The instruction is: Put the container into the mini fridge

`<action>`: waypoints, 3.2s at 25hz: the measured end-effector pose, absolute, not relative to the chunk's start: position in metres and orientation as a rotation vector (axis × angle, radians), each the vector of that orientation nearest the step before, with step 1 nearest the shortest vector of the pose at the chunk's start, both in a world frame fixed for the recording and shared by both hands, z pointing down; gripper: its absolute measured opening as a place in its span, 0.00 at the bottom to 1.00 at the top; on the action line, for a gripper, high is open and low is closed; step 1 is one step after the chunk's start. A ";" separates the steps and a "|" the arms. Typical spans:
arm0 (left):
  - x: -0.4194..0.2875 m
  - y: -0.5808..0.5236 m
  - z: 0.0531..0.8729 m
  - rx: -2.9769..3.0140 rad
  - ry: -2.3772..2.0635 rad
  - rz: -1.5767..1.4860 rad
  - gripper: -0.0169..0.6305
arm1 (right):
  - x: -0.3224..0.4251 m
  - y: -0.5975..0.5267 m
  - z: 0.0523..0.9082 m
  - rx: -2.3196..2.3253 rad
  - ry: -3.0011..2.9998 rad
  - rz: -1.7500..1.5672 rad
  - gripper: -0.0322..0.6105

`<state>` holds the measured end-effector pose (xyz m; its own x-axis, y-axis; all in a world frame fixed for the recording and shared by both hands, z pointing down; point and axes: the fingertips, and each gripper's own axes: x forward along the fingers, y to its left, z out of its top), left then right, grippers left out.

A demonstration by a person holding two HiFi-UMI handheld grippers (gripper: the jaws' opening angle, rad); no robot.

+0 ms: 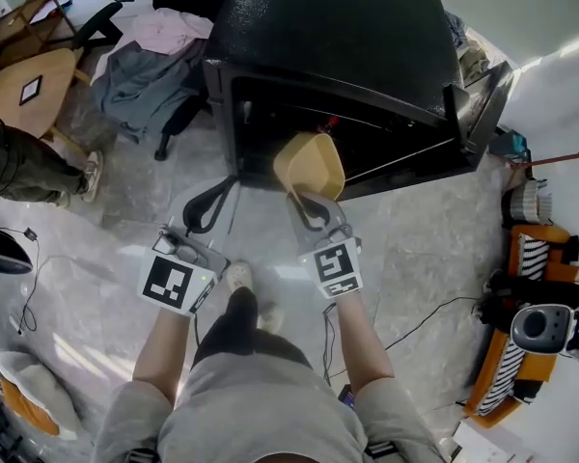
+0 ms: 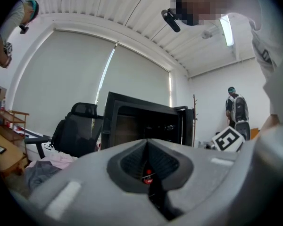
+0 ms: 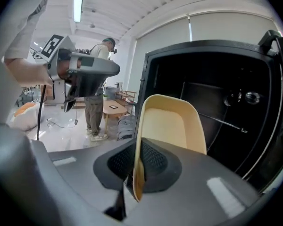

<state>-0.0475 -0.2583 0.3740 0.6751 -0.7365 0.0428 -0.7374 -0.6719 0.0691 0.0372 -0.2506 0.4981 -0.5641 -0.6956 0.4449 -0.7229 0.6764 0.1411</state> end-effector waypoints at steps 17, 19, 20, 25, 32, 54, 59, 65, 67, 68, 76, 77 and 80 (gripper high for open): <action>-0.044 -0.277 0.430 2.815 -1.175 0.085 0.03 | 0.047 -0.313 0.600 0.759 -2.153 -0.140 0.06; -0.045 -0.277 0.438 2.819 -1.170 0.102 0.03 | 0.049 -0.320 0.610 0.730 -2.123 -0.166 0.06; -0.046 -0.278 0.441 2.820 -1.171 0.104 0.03 | 0.050 -0.324 0.614 0.719 -2.111 -0.178 0.06; -0.046 -0.281 0.452 2.819 -1.177 0.103 0.03 | 0.055 -0.343 0.628 0.678 -2.075 -0.204 0.06; -0.044 -0.279 0.470 2.796 -1.172 0.106 0.03 | 0.063 -0.361 0.648 0.643 -2.023 -0.251 0.06; -0.055 -0.283 0.497 2.760 -1.176 0.143 0.03 | 0.071 -0.391 0.671 0.536 -1.897 -0.340 0.09; -0.054 -0.284 0.499 2.754 -1.170 0.141 0.03 | 0.073 -0.398 0.667 0.545 -1.881 -0.370 0.13; -0.051 -0.285 0.498 2.754 -1.163 0.129 0.03 | 0.077 -0.402 0.657 0.576 -1.874 -0.401 0.18; -0.050 -0.284 0.498 2.752 -1.162 0.128 0.03 | 0.078 -0.401 0.655 0.577 -1.875 -0.406 0.18; -0.050 -0.284 0.498 2.751 -1.160 0.127 0.03 | 0.078 -0.400 0.654 0.579 -1.879 -0.408 0.18; -0.050 -0.285 0.496 2.754 -1.166 0.124 0.03 | 0.081 -0.401 0.644 0.606 -1.882 -0.444 0.12; -0.051 -0.286 0.496 2.753 -1.168 0.123 0.03 | 0.081 -0.403 0.645 0.609 -1.876 -0.448 0.12; -0.051 -0.287 0.497 2.752 -1.170 0.124 0.03 | 0.081 -0.409 0.646 0.616 -1.860 -0.465 0.11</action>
